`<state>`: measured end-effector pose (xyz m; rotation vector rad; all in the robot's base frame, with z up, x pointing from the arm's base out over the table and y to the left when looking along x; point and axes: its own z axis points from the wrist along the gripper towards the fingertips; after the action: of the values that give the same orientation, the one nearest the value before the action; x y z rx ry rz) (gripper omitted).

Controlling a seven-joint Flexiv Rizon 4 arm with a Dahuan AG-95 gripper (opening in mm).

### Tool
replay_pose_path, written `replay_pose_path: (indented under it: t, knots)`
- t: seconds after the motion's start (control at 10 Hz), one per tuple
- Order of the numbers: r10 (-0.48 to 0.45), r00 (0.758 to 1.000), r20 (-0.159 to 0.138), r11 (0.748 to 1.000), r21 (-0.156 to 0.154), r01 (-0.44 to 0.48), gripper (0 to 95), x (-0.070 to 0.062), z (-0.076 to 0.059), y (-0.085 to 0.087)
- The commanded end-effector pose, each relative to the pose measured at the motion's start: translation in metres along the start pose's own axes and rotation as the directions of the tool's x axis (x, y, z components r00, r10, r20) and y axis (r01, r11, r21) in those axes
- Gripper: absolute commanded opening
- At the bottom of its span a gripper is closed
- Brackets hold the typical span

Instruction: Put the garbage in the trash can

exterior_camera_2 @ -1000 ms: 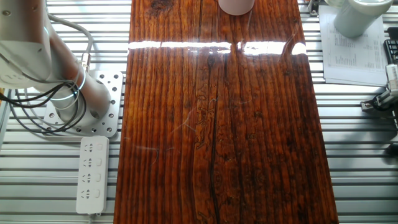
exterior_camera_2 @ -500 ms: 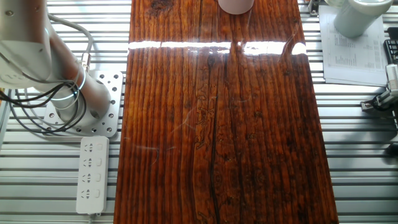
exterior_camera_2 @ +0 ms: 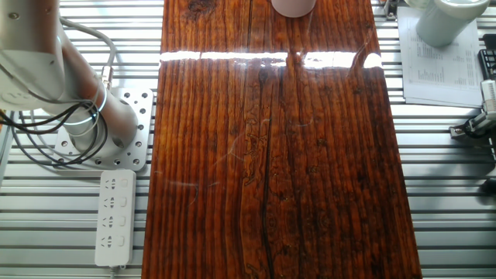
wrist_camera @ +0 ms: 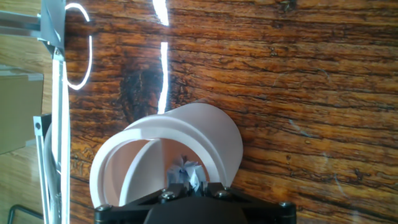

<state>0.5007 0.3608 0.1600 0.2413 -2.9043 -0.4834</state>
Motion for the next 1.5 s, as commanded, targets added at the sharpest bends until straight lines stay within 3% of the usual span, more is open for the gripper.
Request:
replay_pose_path:
  t: [0.1,0.5,0.9,1.0,1.1,1.3,1.5]
  knots:
    - [-0.002,1.000,0.000,1.000,-0.006,0.002,0.0,0.000,0.001,0.001]
    - [-0.002,1.000,0.004,1.000,-0.009,0.002,0.0,-0.001,0.012,0.003]
    - [-0.004,1.000,0.005,1.000,-0.007,0.005,0.0,-0.001,0.013,0.004]
    - [-0.010,1.000,0.005,1.000,-0.006,0.011,19.0,-0.001,0.012,0.004]
    - [-0.022,1.000,0.004,1.000,-0.007,0.022,19.0,0.000,0.010,0.004]
    - [-0.027,1.000,0.000,1.000,-0.008,0.027,57.0,0.001,0.003,0.004]
    - [-0.029,1.000,-0.005,1.000,-0.008,0.029,57.0,0.002,-0.007,0.004]
